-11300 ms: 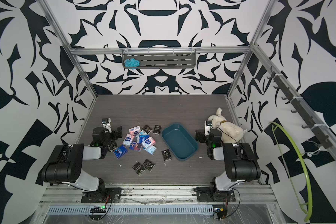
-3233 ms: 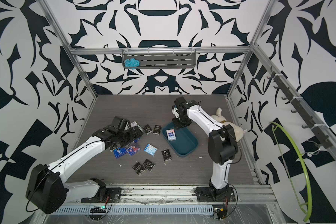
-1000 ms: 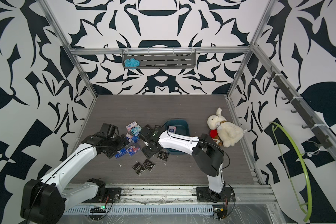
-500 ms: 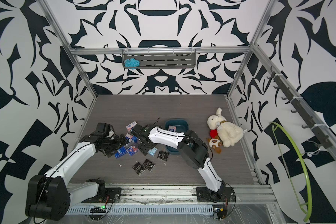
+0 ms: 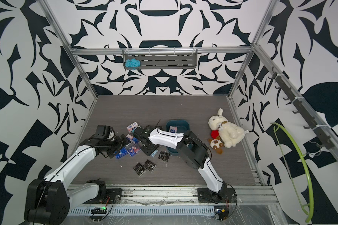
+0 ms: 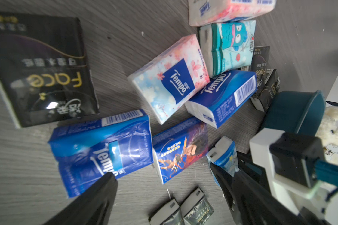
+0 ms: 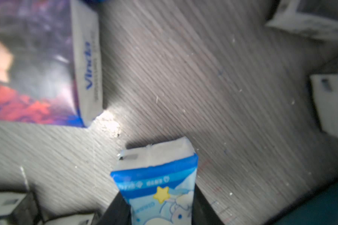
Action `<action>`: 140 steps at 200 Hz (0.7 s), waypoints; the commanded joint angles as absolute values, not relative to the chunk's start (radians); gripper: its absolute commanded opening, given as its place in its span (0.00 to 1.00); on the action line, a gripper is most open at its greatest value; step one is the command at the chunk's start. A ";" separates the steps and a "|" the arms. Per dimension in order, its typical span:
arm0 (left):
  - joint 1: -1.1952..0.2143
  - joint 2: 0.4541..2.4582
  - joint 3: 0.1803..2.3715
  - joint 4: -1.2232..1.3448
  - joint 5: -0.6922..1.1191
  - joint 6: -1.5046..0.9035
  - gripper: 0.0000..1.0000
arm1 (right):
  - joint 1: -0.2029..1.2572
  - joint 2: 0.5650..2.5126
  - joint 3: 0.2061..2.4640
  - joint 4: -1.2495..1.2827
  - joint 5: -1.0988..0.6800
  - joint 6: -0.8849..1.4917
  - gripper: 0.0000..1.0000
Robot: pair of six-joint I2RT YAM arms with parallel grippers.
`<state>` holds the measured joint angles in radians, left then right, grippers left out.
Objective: Put the pocket tissues into the storage box
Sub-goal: Pick up the pocket tissues from the center of the board, then place the pocket tissues in the storage box.
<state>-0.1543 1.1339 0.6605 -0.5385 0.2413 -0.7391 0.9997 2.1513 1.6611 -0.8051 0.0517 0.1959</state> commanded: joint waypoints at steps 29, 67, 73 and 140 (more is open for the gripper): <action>-0.150 1.160 0.668 -0.517 0.238 -0.742 0.99 | 0.989 2.016 1.694 -0.796 0.088 0.310 0.36; -0.153 1.214 0.715 -0.514 0.286 -0.717 0.99 | 0.944 1.915 1.688 -0.837 0.156 0.421 0.36; -0.155 1.222 0.726 -0.517 0.292 -0.714 0.99 | 0.928 1.901 1.683 -0.848 0.158 0.439 0.36; -0.231 1.302 0.804 -0.495 0.294 -0.744 0.99 | 0.650 1.801 1.554 -0.929 0.155 0.513 0.34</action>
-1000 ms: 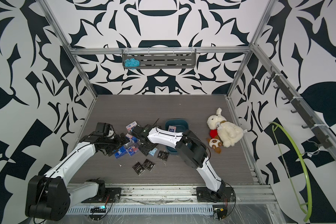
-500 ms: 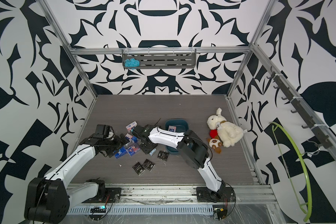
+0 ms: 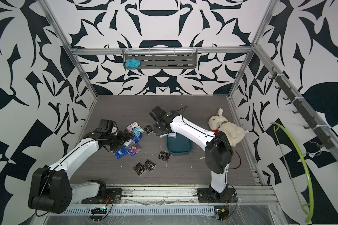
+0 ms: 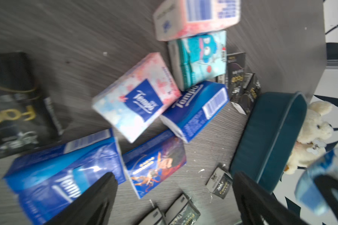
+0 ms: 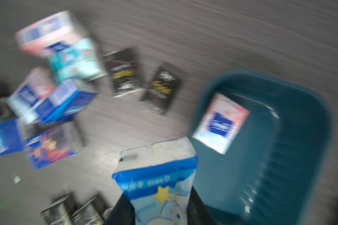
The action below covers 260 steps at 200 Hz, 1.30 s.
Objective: Put the pocket tissues into the storage box
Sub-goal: Place the pocket tissues in the storage box.
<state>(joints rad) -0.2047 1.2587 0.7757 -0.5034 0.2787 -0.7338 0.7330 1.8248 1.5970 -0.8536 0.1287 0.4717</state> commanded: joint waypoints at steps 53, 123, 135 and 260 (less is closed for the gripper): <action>-0.273 1.328 0.796 -0.462 0.273 -0.788 0.99 | 0.549 1.872 1.564 -0.937 0.219 0.444 0.32; -0.290 1.321 0.814 -0.457 0.225 -0.838 0.99 | 0.535 2.029 1.670 -0.974 0.311 0.431 0.31; -0.290 1.309 0.806 -0.464 0.218 -0.841 0.99 | 0.529 2.033 1.666 -0.966 0.315 0.437 0.31; -0.290 1.239 0.834 -0.545 0.209 -0.809 0.99 | 0.519 2.053 1.641 -0.836 0.195 0.487 0.47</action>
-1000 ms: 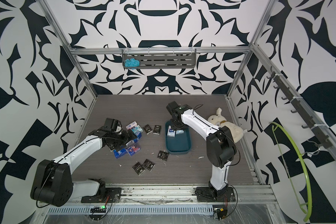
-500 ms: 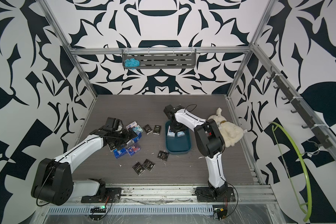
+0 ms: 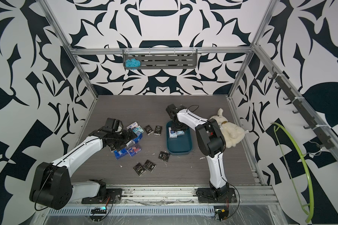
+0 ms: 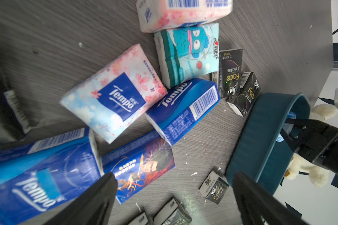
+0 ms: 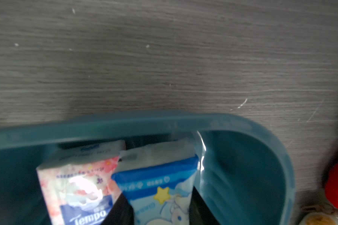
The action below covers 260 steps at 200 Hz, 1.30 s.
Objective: Put the pocket tissues into the storage box
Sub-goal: Place the pocket tissues in the storage box, then pick up the pocket tissues from the center of the board.
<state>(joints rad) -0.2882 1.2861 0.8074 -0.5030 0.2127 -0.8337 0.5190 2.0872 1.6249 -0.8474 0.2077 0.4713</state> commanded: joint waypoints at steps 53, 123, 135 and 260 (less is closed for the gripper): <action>-0.290 1.214 0.811 -0.558 0.226 -0.792 0.99 | 0.521 1.972 1.620 -0.850 0.173 0.486 0.58; -0.290 1.188 0.782 -0.560 0.254 -0.772 0.99 | 0.627 1.871 1.571 -0.878 0.238 0.493 0.65; -0.289 1.177 0.774 -0.557 0.247 -0.774 0.99 | 0.672 1.861 1.573 -0.880 0.236 0.506 0.65; -0.154 1.065 0.655 -0.586 0.142 -0.749 0.99 | 1.023 2.130 1.855 -0.751 0.099 0.704 0.66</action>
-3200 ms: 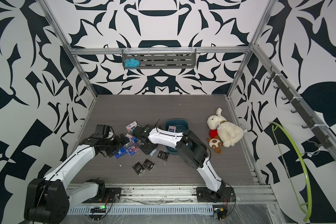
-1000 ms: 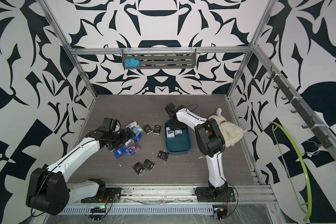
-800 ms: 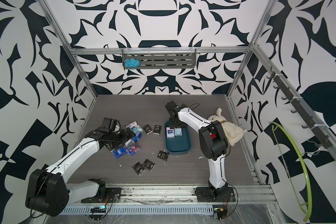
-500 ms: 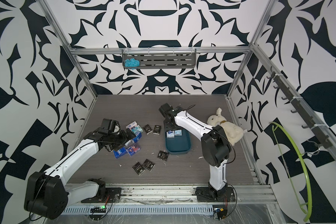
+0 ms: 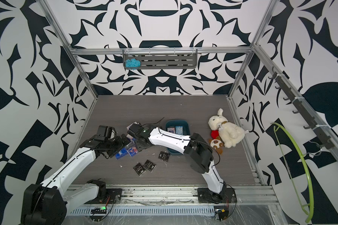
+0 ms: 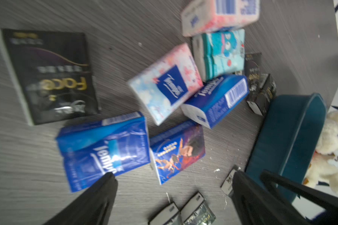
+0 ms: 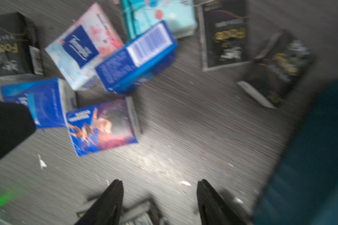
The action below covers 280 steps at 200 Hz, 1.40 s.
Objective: Put the pocket tissues into the storage box
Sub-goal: Pick up the pocket tissues from the center of the board.
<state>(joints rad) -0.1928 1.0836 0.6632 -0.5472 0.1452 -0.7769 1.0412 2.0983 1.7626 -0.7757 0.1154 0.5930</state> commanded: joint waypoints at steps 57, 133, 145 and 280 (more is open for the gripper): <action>-0.094 1.005 0.663 -0.606 0.149 -0.766 0.99 | 1.003 2.230 1.955 -0.656 0.107 0.946 0.67; -0.094 0.944 0.633 -0.615 0.161 -0.780 0.99 | 0.973 2.330 2.028 -0.603 0.091 1.138 0.74; -0.094 0.933 0.626 -0.619 0.162 -0.782 0.99 | 0.973 2.360 2.070 -0.632 0.091 1.150 0.74; -0.094 0.953 0.607 -0.578 0.277 -0.798 0.99 | 0.959 2.032 1.677 -0.470 -0.011 0.885 0.20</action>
<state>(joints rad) -0.0975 0.9192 0.6163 -0.6018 0.2173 -0.8177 0.9695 2.1521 1.7508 -0.5159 0.0555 1.0073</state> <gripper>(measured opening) 0.992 0.221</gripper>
